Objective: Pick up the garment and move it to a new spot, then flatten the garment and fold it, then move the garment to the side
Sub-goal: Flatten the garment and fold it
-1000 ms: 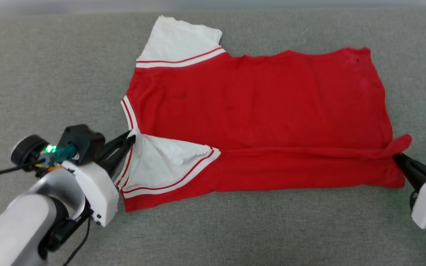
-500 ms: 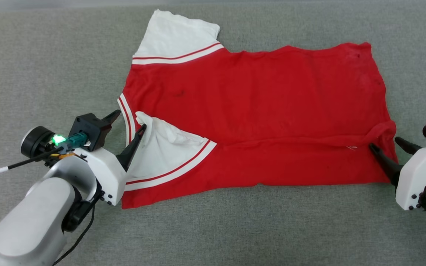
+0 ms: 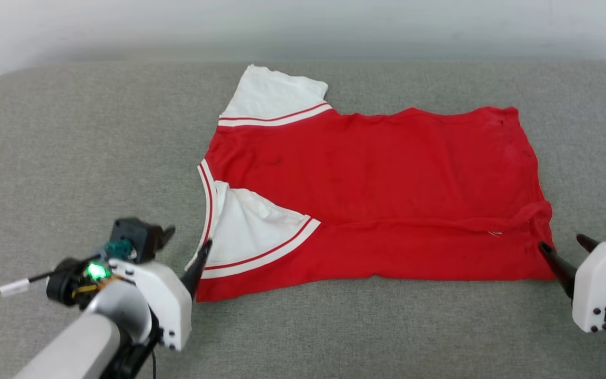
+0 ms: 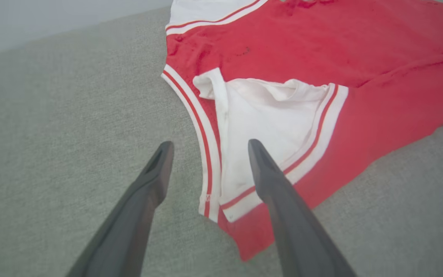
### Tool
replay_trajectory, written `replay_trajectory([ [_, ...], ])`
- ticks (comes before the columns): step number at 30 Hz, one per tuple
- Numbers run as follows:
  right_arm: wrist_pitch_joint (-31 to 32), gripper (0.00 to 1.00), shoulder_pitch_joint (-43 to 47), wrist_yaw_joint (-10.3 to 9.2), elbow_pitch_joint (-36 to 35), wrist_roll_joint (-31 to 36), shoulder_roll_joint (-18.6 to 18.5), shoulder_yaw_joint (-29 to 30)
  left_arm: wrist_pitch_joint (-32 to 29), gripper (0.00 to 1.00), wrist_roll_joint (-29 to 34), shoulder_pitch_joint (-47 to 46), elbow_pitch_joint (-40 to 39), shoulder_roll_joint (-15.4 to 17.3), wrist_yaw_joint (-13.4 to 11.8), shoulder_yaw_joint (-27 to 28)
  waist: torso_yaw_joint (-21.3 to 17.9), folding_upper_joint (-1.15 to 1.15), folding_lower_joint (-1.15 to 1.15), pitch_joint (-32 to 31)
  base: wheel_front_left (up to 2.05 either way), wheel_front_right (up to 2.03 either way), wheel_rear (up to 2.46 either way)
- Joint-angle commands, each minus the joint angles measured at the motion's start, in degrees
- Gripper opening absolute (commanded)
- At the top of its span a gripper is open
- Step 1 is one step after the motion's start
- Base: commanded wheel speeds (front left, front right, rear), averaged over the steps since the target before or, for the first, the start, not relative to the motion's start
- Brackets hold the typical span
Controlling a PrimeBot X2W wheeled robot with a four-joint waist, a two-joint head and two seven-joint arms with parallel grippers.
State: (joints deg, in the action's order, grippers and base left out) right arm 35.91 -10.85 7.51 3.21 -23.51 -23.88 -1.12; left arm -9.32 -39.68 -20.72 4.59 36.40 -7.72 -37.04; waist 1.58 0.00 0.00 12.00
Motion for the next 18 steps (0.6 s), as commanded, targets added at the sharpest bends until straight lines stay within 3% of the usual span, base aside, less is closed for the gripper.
replay_trajectory([
  [1, 1.3, 1.0, 1.5, -0.04, -1.1, 0.9, 1.0, 1.2, -1.4, 1.0, -0.5, 1.8, -1.3, 0.6, -0.8, -0.4, 0.4, 0.0, 0.0, -0.7, 0.0, 0.0, 0.0],
  [6, 5.5, 1.0, 5.0, -0.04, -6.7, 3.9, 4.1, 5.1, -5.1, 1.0, -1.5, 5.3, -5.7, 1.3, -4.3, -1.1, 0.6, 0.0, 0.0, -0.6, 0.0, 0.0, 0.0],
  [12, 7.9, 1.0, 6.3, -0.04, -12.0, 5.4, 6.6, 6.5, -6.8, 1.0, -1.7, 6.5, -5.1, 1.5, -6.6, -1.1, -0.4, 0.0, 0.0, 1.2, 0.0, 0.0, 0.0],
  [18, 8.6, 1.0, 6.2, -0.04, -14.5, 5.7, 7.5, 7.0, -6.7, 1.0, -3.3, 6.5, -3.3, 0.5, -6.5, -0.6, -1.4, 0.0, 0.0, 3.4, 0.0, 0.0, 0.0],
])
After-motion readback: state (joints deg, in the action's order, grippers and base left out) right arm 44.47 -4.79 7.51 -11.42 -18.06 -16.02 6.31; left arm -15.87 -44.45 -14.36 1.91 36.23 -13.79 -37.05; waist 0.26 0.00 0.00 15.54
